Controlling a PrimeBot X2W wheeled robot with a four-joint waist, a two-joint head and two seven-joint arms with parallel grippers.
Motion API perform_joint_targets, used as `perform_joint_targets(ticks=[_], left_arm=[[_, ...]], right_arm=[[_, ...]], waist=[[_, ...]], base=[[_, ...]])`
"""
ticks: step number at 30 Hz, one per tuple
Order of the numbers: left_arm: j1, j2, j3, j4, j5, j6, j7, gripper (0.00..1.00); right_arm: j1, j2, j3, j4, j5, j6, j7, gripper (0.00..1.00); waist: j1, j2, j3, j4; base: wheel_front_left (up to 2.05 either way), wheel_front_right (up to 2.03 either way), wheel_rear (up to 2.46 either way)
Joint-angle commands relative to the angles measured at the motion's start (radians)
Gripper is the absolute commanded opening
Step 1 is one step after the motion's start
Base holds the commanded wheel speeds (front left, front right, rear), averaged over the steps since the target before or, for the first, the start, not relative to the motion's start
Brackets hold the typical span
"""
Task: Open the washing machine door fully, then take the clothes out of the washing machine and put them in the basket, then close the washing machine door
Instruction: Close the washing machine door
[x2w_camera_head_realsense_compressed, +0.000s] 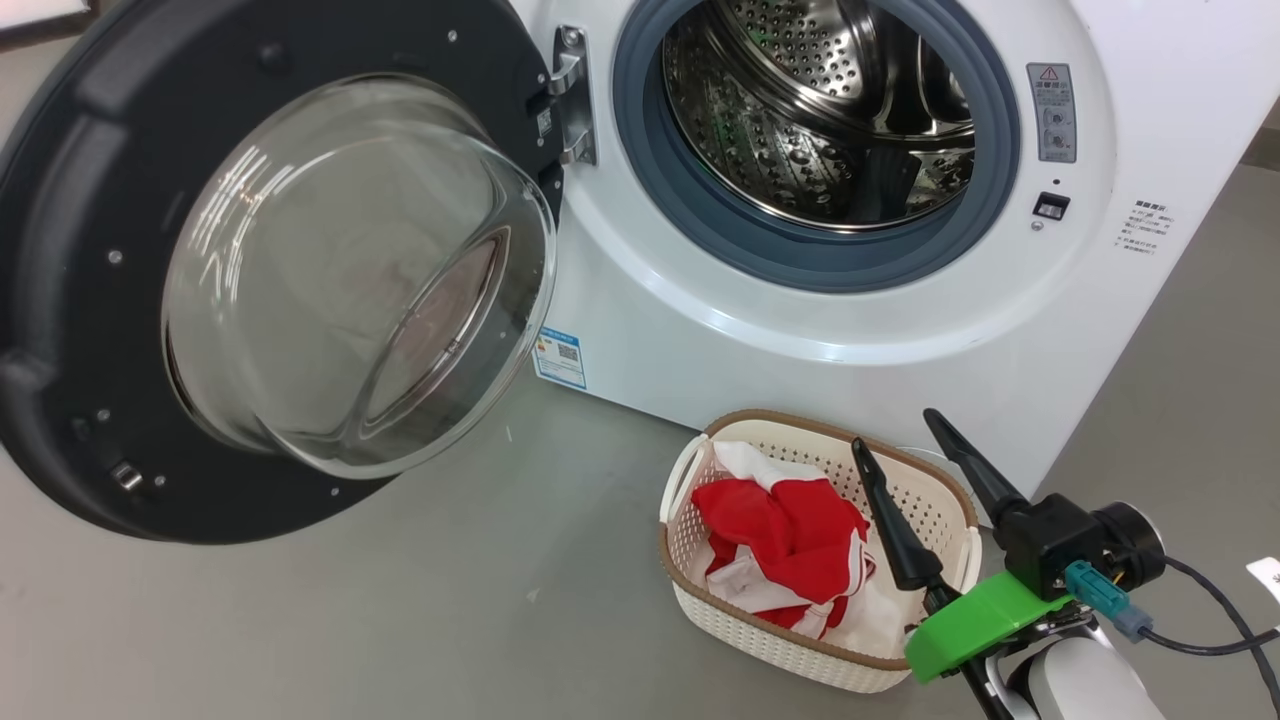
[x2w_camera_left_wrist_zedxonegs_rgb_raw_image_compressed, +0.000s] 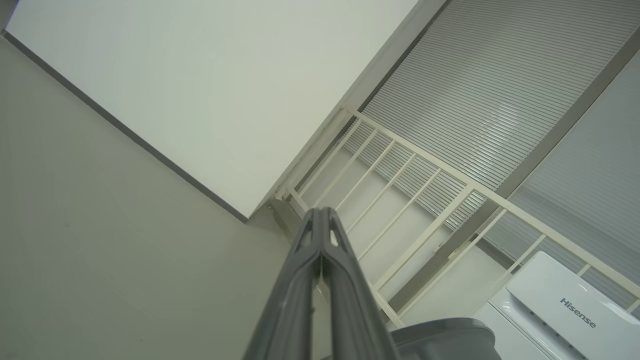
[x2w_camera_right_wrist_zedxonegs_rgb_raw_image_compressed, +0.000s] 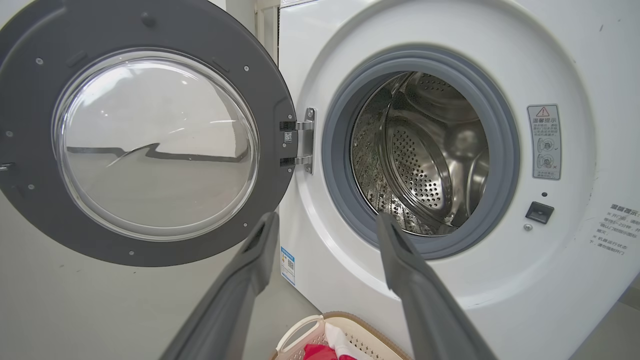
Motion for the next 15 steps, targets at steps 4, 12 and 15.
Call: perform_joint_targets(ticks=[4,12,15], left_arm=[[-0.124,0.061,0.058,0.124,-0.087,0.026,0.109,0.0],[-0.2,0.117,0.102,0.335,-0.199,0.009,0.324,0.0],[-0.196,0.14,0.094,0.376,-0.209,-0.025,0.376,0.0]], right_arm=[[-0.007,0.001,0.026,-0.034,-0.01,0.005,0.008,1.0],[-0.013,-0.001,0.034,-0.053,-0.026,0.005,0.033,1.0],[-0.014,-0.004,0.039,-0.06,-0.027,0.005,0.041,1.0]], waist=[[0.0,-0.0001,-0.002,-0.008],[0.0,-0.0001,0.013,-0.047],[0.0,-0.0001,0.021,-0.06]], base=[[0.0,0.0,0.0],[0.0,0.0,0.0],[0.0,0.0,0.0]])
